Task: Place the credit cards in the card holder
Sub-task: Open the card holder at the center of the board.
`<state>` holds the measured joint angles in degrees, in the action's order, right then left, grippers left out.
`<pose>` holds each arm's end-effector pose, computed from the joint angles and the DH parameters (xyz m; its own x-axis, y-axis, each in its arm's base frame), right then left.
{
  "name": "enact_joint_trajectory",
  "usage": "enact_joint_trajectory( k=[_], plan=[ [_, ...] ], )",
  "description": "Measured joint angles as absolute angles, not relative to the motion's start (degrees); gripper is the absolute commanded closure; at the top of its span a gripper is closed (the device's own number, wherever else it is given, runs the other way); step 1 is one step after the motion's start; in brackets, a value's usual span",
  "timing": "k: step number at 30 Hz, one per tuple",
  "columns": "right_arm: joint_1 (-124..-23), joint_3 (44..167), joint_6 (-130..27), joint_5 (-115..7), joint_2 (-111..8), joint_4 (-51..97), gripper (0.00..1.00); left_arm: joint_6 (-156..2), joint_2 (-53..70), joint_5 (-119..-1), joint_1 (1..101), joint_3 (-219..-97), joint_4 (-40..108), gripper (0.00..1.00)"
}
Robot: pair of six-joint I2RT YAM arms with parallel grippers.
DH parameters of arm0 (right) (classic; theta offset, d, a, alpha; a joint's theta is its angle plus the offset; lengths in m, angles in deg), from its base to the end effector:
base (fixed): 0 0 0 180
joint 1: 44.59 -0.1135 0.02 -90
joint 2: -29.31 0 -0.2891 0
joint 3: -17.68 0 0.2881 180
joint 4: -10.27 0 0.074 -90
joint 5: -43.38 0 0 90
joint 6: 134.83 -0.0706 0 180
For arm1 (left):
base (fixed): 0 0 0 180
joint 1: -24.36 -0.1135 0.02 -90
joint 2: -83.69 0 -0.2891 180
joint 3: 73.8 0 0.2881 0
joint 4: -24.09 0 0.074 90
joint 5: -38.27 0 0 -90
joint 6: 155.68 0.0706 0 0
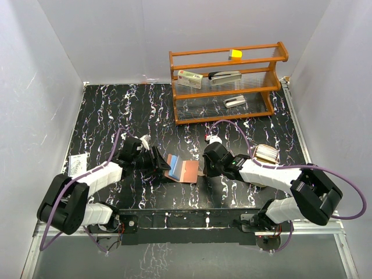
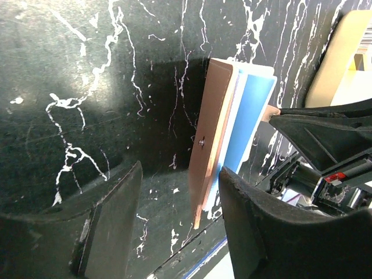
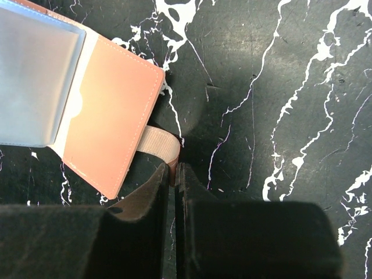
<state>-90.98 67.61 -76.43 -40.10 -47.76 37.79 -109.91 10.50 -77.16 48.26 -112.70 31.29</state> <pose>0.2093 0.2081 0.1463 -0.8324 -0.1191 -0.5412 -0.2793 0.9337 0.2242 0.2415 -0.1402 0.1367 -0.8944 -0.2927 -0.3383 0.0504 0.6855 -0.7263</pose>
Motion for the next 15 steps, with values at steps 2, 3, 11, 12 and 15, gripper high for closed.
enact_joint_trajectory(
  k=[2, 3, 11, 12, 15],
  plan=[
    [-90.98, 67.3, -76.43, -40.53, -47.76, 37.51, 1.0, -110.76, 9.76, -78.43, 48.26, -112.28, 29.37, 0.46],
    [-90.98, 67.3, -76.43, -40.62, -47.76, 37.38, 1.0, -111.09, 9.37, -79.06, 48.26, -112.11, 28.45, 0.46],
    [-90.98, 67.3, -76.43, -41.85, -47.76, 36.48, 1.0, -113.43, 8.12, -81.88, 48.26, -111.3, 23.79, 0.66],
    [-90.98, 67.3, -76.43, -41.95, -47.76, 36.37, 1.0, -113.58, 8.1, -82.08, 48.26, -111.3, 23.58, 0.7],
    [-90.98, 67.3, -76.43, -42.09, -47.76, 36.16, 0.96, -113.95, 8.08, -82.58, 48.26, -111.3, 22.83, 0.88]
  ],
)
